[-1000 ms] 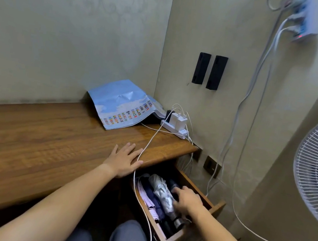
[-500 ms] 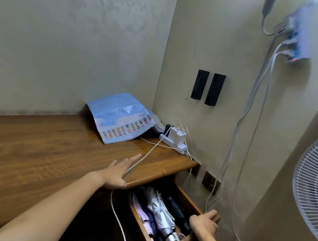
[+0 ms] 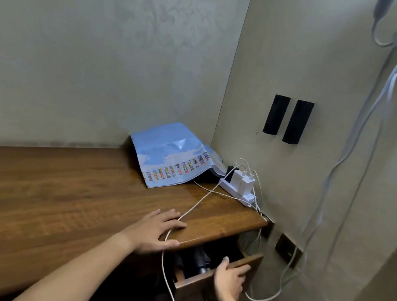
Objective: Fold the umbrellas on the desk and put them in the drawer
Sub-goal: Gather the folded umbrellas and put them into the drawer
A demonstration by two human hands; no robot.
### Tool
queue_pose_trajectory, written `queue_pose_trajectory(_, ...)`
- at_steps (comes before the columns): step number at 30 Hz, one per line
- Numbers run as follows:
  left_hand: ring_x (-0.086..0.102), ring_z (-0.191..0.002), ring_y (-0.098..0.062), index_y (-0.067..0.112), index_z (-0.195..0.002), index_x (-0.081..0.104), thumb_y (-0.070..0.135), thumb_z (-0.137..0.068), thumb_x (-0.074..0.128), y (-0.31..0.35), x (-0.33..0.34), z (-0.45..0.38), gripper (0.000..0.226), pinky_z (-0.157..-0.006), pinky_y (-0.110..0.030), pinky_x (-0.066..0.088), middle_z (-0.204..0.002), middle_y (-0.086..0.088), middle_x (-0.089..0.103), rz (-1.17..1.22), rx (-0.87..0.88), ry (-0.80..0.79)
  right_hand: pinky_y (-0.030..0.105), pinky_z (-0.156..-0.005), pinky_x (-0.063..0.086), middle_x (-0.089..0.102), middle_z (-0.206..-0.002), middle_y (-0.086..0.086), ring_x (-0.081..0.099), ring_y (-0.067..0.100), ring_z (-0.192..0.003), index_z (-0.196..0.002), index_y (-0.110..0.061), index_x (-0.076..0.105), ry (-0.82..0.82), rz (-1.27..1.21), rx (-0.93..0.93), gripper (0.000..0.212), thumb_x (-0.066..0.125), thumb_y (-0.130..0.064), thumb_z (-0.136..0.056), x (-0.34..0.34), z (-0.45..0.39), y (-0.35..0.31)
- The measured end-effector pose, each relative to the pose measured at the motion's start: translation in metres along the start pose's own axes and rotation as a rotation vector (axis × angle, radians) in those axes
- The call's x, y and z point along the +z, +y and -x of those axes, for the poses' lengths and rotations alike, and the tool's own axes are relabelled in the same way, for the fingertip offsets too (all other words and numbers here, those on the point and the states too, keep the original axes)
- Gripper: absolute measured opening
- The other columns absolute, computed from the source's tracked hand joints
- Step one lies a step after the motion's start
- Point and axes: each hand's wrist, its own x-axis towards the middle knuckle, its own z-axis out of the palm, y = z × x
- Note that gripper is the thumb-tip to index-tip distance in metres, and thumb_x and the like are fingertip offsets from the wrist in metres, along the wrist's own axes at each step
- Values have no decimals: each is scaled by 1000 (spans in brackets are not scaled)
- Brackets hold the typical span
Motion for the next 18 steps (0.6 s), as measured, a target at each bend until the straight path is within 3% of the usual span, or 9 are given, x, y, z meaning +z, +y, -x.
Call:
queue_pose_trajectory(4,-9,-155,1,53,-155,25,81,-89,46,1,-1,1,75,-127,-41,-11,-170,16,9,-56,-3,-45,44,-116,30,20,-166,23,33,43,-147,-161,-6,-9,-129,34,-69,83,37,-49,-106,11,-17,-8)
queue_pose_trajectory(8,-9,-155,2,60,-152,20,82,-86,46,0,-1,0,74,-126,-39,-12,-171,17,8,-64,-12,-56,40,-118,27,18,-167,23,29,42,-149,-161,-7,-10,-284,21,-123,74,35,-32,-109,16,-40,-16)
queue_pose_trajectory(13,-8,-155,3,58,-153,20,81,-88,45,3,-3,0,74,-126,-39,-11,-170,17,9,-75,-18,-49,34,-116,31,17,-167,25,34,41,-147,-158,-10,-22,-417,84,-167,100,58,-28,-100,23,-55,-22)
queue_pose_trajectory(18,-2,-155,1,56,-152,26,76,-87,50,8,-4,0,72,-126,-38,-9,-168,17,14,-36,-35,-32,31,-113,34,7,-166,29,34,39,-148,-154,-5,-29,-444,186,-192,100,54,-21,-100,30,-57,-30)
